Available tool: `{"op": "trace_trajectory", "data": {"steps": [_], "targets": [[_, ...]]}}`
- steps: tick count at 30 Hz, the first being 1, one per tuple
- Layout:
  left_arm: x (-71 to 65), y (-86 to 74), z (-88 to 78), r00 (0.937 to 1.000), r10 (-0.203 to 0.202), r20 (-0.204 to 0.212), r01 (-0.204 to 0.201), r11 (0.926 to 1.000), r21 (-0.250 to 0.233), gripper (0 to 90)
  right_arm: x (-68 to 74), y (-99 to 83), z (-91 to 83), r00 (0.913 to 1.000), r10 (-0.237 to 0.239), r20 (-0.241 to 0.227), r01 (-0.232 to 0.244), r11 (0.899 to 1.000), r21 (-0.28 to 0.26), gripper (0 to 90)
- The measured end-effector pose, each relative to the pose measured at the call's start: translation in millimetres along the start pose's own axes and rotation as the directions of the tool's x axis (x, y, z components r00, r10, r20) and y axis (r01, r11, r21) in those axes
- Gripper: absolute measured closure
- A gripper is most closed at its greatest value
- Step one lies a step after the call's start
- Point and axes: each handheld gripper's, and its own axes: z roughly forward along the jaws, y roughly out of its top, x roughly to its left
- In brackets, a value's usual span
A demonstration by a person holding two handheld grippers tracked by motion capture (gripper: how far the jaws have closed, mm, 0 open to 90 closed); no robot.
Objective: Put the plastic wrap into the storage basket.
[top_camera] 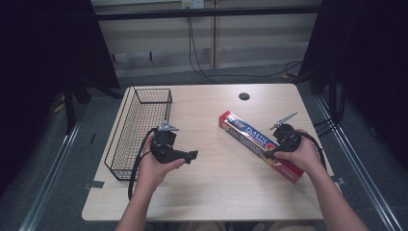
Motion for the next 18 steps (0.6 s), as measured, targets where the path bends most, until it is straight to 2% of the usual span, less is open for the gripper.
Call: {"op": "trace_trajectory", "data": {"steps": [3, 4, 5, 6, 7, 9, 10, 13, 15, 18], "targets": [[1.4, 0.0, -0.9, 1.0, -0.003, 0.001, 0.003, 1.0, 0.001, 0.5, 0.8, -0.9, 5.8, 0.9999, -0.003, -0.011, 0.003, 1.0, 0.014, 18.1], [1.5, -0.3, -0.9, 0.9998, -0.019, 0.007, 0.019, 0.9998, -0.009, 0.5, 0.8, -0.8, 7.6, 0.9998, -0.009, -0.016, 0.01, 1.0, 0.016, 18.3], [2.1, -0.7, -1.2, 0.9998, -0.019, 0.007, 0.019, 0.9998, -0.009, 0.5, 1.4, -0.6, 9.4, 0.9999, -0.003, -0.014, 0.003, 1.0, 0.018, 18.8], [3.6, -1.0, -2.0, 1.0, -0.006, 0.007, 0.006, 1.0, 0.0, 0.5, 2.0, -0.5, 10.5, 0.9998, -0.003, -0.018, 0.004, 1.0, 0.023, 20.4], [3.4, -1.3, -1.8, 0.9998, -0.017, 0.007, 0.017, 0.9998, -0.011, 0.5, 2.7, -0.3, 11.8, 0.9998, -0.004, -0.02, 0.005, 1.0, 0.031, 23.6], [4.4, -1.2, -2.9, 0.9999, -0.003, 0.013, 0.003, 1.0, -0.005, 0.2, 3.7, 0.1, 15.0, 0.9999, -0.015, -0.005, 0.016, 0.999, 0.042, 27.4], [2.8, -1.4, -2.5, 0.9998, -0.016, 0.015, 0.017, 0.9997, -0.017, 0.1, 3.7, 0.0, 16.4, 0.9997, -0.021, -0.008, 0.022, 0.999, 0.047, 30.5], [1.2, -1.3, -3.4, 0.9997, 0.001, 0.026, 0.0, 0.9995, -0.032, 0.1, 4.2, -0.1, 19.2, 0.9995, -0.031, -0.006, 0.031, 0.998, 0.05, 37.0], [1.5, -2.0, -3.9, 0.9996, 0.019, 0.021, -0.018, 0.9997, -0.016, 0.2, 4.4, 0.2, 20.2, 0.9991, -0.04, -0.015, 0.04, 0.998, 0.048, 39.6], [1.3, -2.6, -2.7, 0.9995, 0.02, 0.025, -0.02, 0.9997, -0.014, 0.8, 4.5, 0.0, 20.1, 0.9989, -0.045, -0.015, 0.045, 0.998, 0.045, 40.8]]}}
